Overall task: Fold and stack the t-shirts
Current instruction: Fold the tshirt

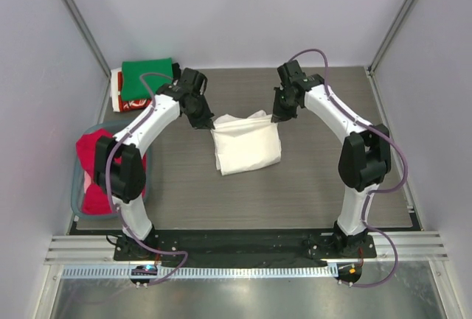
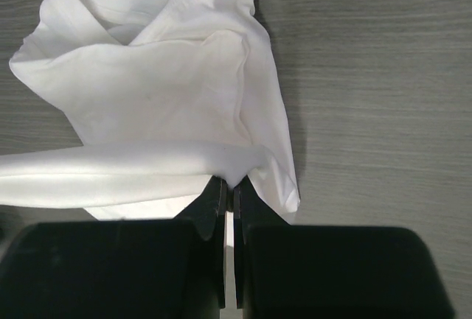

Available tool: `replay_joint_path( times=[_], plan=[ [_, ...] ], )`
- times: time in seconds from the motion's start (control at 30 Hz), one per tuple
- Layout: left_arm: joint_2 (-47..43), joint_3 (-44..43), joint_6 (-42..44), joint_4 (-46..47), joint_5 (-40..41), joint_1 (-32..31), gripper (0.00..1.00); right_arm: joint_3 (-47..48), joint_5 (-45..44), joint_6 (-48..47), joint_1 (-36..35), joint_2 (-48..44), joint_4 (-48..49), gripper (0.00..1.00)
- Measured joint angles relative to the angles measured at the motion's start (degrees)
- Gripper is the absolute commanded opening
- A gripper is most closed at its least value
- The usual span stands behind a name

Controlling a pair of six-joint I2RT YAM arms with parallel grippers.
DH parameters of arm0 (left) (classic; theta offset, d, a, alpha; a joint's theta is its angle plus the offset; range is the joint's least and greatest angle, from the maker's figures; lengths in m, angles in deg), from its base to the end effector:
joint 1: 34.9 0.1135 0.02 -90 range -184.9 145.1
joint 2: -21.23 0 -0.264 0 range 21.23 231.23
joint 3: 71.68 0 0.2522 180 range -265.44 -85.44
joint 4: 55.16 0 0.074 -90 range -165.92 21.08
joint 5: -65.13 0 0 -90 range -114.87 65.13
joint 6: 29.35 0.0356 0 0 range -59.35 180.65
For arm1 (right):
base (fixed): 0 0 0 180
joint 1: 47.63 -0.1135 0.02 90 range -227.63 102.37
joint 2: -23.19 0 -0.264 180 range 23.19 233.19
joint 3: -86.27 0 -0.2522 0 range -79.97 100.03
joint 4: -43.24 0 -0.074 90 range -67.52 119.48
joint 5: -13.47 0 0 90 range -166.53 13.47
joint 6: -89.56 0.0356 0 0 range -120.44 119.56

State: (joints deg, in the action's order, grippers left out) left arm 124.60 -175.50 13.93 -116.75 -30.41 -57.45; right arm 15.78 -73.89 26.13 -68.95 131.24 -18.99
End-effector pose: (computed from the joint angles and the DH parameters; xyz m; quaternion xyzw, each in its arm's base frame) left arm 0.3552 -0.1512 0.2765 -0.1907 0.9484 -0.1800 0.1782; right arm 0.3789 0.1497 0.2753 0.0385 0.9666 0.1228 0.2215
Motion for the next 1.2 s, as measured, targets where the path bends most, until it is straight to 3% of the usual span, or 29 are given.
replay_joint_path(
  times=[0.23,0.3,0.4,0.43,0.5,0.63,0.73,0.8,1.0,1.2],
  plan=[
    [4.1,-4.3,1.0,0.0,-0.5,2.1,0.00,6.2,1.4,-1.0,0.8,6.6,-0.3,0.01],
    [5.7,-5.4,1.2,0.0,-0.6,2.7,0.04,8.8,1.9,-1.1,1.0,8.9,-0.6,0.01],
    [10.4,-9.5,2.0,-0.7,-1.2,4.2,0.15,15.8,2.5,-0.9,1.7,14.1,-1.5,0.37],
    [12.6,-12.1,2.3,-1.1,-1.6,4.7,0.26,19.4,2.5,-0.7,2.1,16.6,-1.7,0.55],
    [20.2,-21.8,3.6,-4.1,-2.7,6.3,0.39,25.4,2.7,-0.3,3.2,20.6,-2.5,0.60],
    [29.4,-35.2,5.6,-8.6,-2.8,8.6,0.52,32.5,3.8,-0.3,5.5,24.9,-2.9,0.60],
    [26.2,-31.7,6.3,-9.7,-1.1,9.3,0.53,24.6,5.3,-0.3,6.7,20.0,-0.2,0.56],
    [20.9,-25.6,6.5,-8.9,0.0,8.9,0.51,12.7,7.5,-0.2,6.6,12.9,3.4,0.53],
    [2.1,-7.6,5.4,-4.2,0.8,1.1,0.48,-11.9,21.3,2.1,4.5,-3.1,12.8,0.47],
    [-0.6,3.2,0.6,6.1,-3.1,-8.8,0.45,-19.8,30.8,2.0,3.9,-1.3,19.9,0.41]
  ],
)
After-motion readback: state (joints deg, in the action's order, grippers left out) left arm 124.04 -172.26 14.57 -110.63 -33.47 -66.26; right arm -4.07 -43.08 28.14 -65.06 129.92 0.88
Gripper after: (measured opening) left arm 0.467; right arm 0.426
